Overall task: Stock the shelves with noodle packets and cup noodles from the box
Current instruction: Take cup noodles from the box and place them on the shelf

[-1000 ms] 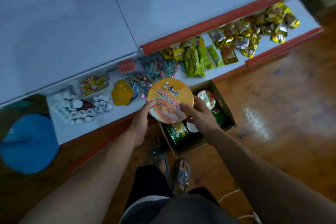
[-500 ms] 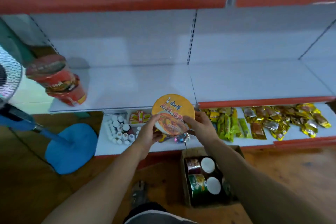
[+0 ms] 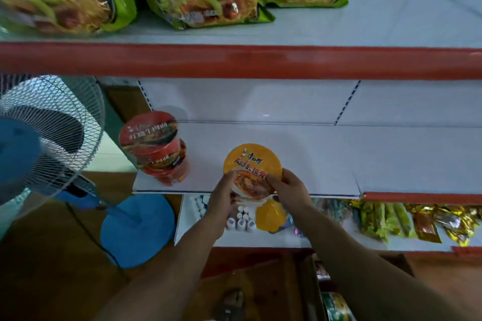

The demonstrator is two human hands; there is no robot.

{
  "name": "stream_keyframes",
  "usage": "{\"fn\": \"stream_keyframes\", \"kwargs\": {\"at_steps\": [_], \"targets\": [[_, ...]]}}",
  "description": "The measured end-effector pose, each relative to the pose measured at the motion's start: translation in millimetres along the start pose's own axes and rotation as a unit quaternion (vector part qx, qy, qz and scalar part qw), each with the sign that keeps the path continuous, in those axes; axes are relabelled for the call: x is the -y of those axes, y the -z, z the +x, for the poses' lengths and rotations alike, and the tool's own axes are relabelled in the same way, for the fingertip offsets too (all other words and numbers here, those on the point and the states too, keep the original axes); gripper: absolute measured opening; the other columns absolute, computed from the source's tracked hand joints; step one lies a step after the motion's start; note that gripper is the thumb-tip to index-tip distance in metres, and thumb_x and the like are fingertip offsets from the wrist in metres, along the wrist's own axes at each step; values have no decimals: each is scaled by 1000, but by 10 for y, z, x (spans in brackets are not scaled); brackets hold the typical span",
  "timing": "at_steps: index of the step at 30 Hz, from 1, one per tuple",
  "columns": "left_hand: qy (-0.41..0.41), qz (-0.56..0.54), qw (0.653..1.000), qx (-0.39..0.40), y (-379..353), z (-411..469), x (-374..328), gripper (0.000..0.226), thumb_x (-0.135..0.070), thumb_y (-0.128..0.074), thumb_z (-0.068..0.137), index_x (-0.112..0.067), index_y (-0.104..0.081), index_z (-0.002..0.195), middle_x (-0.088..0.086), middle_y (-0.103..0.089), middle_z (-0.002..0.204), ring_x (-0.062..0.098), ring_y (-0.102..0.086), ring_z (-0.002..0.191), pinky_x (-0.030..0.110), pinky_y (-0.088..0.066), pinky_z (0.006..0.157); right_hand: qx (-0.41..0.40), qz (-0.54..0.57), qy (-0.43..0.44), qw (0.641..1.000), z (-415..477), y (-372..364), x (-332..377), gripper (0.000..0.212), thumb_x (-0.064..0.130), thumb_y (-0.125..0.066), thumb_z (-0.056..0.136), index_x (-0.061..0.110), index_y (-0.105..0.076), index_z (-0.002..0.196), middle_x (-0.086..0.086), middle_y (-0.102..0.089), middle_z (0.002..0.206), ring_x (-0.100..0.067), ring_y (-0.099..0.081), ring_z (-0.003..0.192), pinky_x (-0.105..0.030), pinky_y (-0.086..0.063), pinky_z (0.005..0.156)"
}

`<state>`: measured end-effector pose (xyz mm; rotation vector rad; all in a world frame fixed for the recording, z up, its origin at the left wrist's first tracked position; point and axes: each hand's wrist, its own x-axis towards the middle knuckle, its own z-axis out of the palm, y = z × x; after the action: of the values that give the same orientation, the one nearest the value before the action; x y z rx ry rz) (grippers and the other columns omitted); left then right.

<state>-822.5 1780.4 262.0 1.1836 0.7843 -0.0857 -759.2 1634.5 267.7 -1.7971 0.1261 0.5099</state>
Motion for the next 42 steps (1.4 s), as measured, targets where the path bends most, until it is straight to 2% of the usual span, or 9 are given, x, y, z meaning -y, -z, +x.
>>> {"fn": "stream_keyframes", "kwargs": {"at_steps": [8,16,22,27,30,33,37,40,42], "targets": [[23,-17,1000,-9,566,543,-216,49,-42,-54,97,-11,-54,135,12,-59,131,24,-57,122,27,-52,88,-33,-24,-41,998,395,-707,184,34,37,-66,91,20,-60,120,-1,-65,112,-26,-62,104,-51,-53,91],[7,-36,999,-27,834,860,-385,17,-39,-52,100,-25,-60,106,10,-61,129,20,-58,117,34,-48,101,-14,-45,-51,998,606,-1078,262,33,36,-71,87,17,-66,114,-3,-70,108,-25,-64,103,-50,-54,91],[24,-37,999,-29,881,969,-386,16,-41,-54,98,-27,-59,104,9,-62,130,21,-59,118,35,-50,101,-21,-67,-54,996,708,-1157,244,38,35,-71,87,16,-64,120,-2,-69,112,-25,-63,105,-49,-54,91],[15,-20,999,-32,859,973,-354,27,-50,-52,97,-28,-58,111,6,-61,129,18,-59,116,28,-52,87,-19,-79,-55,995,719,-1126,249,37,37,-71,87,16,-65,118,-2,-69,110,-24,-63,103,-49,-55,91],[-1,39,999,-34,849,941,-330,31,-61,-45,95,-33,-59,98,4,-62,129,18,-58,113,37,-49,98,-20,-89,-63,994,681,-1045,245,37,36,-66,90,16,-63,120,-1,-68,111,-24,-64,96,-42,-56,83],[-45,114,990,-73,835,864,-295,37,-60,-38,98,-29,-58,101,8,-60,130,25,-56,117,43,-46,103,-34,-109,-68,991,626,-912,238,46,30,-61,93,16,-54,137,-1,-64,126,-26,-65,106,-38,-53,85],[-109,188,967,-135,782,624,-206,42,-50,-40,101,-17,-60,119,8,-61,123,20,-54,99,30,-36,80,-57,-121,-62,989,517,-686,225,44,27,-62,92,17,-57,134,-2,-65,126,-28,-64,108,-40,-52,96],[-126,174,958,-190,755,454,-98,42,-44,-51,99,-17,-58,131,2,-61,133,22,-56,117,28,-37,84,-66,-121,-57,989,394,-469,206,43,27,-62,90,18,-58,132,-3,-67,123,-29,-65,107,-38,-52,94],[-153,159,951,-217,686,334,-17,35,-38,-59,96,-17,-63,124,4,-65,126,23,-59,115,29,-42,83,-64,-122,-51,989,294,-299,181,43,27,-62,91,18,-58,132,-4,-66,123,-29,-65,107,-35,-50,90]]}}
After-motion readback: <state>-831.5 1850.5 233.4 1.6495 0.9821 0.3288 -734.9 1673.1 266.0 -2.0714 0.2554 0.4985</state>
